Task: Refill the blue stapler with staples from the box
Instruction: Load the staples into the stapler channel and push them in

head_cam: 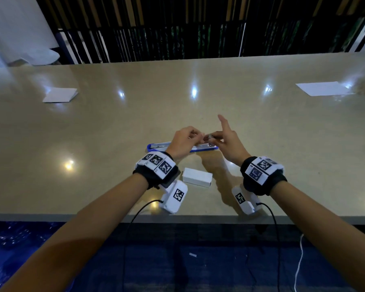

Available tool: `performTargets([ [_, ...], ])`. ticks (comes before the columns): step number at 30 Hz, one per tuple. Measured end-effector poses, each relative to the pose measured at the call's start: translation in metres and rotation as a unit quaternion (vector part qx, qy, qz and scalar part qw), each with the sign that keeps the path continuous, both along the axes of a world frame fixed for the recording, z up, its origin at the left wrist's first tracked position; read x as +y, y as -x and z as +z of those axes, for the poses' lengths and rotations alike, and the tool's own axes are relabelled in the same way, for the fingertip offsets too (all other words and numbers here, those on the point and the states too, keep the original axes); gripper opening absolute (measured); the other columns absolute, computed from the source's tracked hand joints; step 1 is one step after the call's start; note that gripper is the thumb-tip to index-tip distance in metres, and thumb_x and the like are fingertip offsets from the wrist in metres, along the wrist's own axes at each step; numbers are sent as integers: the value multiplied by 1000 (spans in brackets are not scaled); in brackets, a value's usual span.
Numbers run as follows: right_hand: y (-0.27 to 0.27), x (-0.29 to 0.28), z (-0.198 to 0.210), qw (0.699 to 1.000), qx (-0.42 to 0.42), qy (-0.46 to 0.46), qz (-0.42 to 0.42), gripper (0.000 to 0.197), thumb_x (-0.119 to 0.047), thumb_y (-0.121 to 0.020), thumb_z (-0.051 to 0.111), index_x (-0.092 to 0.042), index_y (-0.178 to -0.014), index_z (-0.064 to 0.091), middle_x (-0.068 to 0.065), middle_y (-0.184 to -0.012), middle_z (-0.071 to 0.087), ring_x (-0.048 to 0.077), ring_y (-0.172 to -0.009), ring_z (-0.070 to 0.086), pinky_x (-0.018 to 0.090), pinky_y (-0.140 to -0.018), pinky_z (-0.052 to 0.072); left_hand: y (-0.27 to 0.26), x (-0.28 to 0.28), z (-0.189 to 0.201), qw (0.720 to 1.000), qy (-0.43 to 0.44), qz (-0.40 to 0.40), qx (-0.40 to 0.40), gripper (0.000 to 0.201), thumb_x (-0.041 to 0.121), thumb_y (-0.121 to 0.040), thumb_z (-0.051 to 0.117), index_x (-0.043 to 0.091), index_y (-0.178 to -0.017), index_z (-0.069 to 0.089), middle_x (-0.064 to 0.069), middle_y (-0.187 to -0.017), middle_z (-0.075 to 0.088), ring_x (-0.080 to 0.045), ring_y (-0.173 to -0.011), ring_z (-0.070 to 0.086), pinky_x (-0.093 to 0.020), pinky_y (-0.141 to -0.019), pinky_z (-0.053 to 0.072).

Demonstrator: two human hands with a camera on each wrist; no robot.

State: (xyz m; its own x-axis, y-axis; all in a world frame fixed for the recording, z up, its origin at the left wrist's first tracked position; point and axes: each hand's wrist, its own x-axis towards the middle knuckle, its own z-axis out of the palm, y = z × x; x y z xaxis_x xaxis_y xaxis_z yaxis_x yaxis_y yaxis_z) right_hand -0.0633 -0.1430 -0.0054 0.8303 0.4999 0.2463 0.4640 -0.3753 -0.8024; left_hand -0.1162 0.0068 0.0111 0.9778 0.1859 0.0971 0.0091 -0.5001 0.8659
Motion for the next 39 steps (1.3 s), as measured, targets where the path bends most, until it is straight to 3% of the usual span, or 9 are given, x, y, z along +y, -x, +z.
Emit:
performTargets([
  [5,0,8,-3,997,-64,32,21,82,5,-89,49,-12,-152,0,18,-105,72,31,-94,68,44,-92,52,-15,-7,3,984,157,54,60,28,22,-87,67,4,-107,58,-14,-95,69,-16,-72,65,-21,-66,52],
  [8,-4,7,-5,997,-63,20,32,77,4,-90,48,-16,-152,7,16,-101,72,23,-87,69,32,-89,54,-20,-4,1,971,216,59,87,33,17,-84,71,9,-108,50,-19,-103,69,-25,-83,66,-37,-80,54],
  [11,-7,5,-5,996,-84,-2,25,58,4,-89,54,-13,-141,35,10,-96,71,0,-76,63,11,-79,50,-21,1,-3,969,224,68,81,36,13,-81,74,8,-108,50,-23,-113,68,-31,-92,68,-36,-73,54],
  [14,-12,2,-3,984,-176,9,-2,21,2,-82,64,-3,-103,63,13,-89,70,18,-78,62,35,-78,57,-23,7,-5,969,208,110,78,41,17,-80,75,5,-114,55,-18,-109,68,-24,-88,65,-24,-65,53],
  [17,-19,3,-4,974,-215,64,17,12,1,-79,67,-2,-90,69,13,-86,70,22,-77,62,36,-76,56,-25,11,-11,967,216,108,81,30,15,-80,75,7,-104,59,-18,-107,67,-29,-93,66,-30,-73,54],
  [22,-35,5,-6,975,-195,106,-13,14,0,-78,68,-4,-89,75,13,-86,75,25,-80,65,37,-81,52,-25,20,-24,997,-38,72,-10,29,11,-79,74,6,-105,62,-8,-107,61,-22,-96,60,-33,-85,52],
  [26,-46,10,-5,977,-155,148,-4,16,1,-77,69,-5,-89,77,13,-86,76,19,-75,61,34,-82,54,-27,38,-31,956,-291,28,26,38,19,-82,70,12,-119,62,-6,-125,58,-25,-118,53,-42,-101,41],
  [32,-50,17,-2,974,-130,185,9,16,1,-77,68,-3,-90,77,15,-87,76,24,-80,67,30,-83,53,-28,40,-29,953,-298,23,56,27,23,-85,67,9,-107,74,-10,-107,73,-27,-101,65,-39,-93,49],
  [39,-53,21,4,973,-101,206,26,14,3,-74,71,-1,-85,78,17,-83,76,28,-78,69,27,-78,53,-27,40,-29,964,-259,23,49,28,18,-86,67,4,-109,72,-15,-108,72,-27,-100,65,-37,-93,51],
])
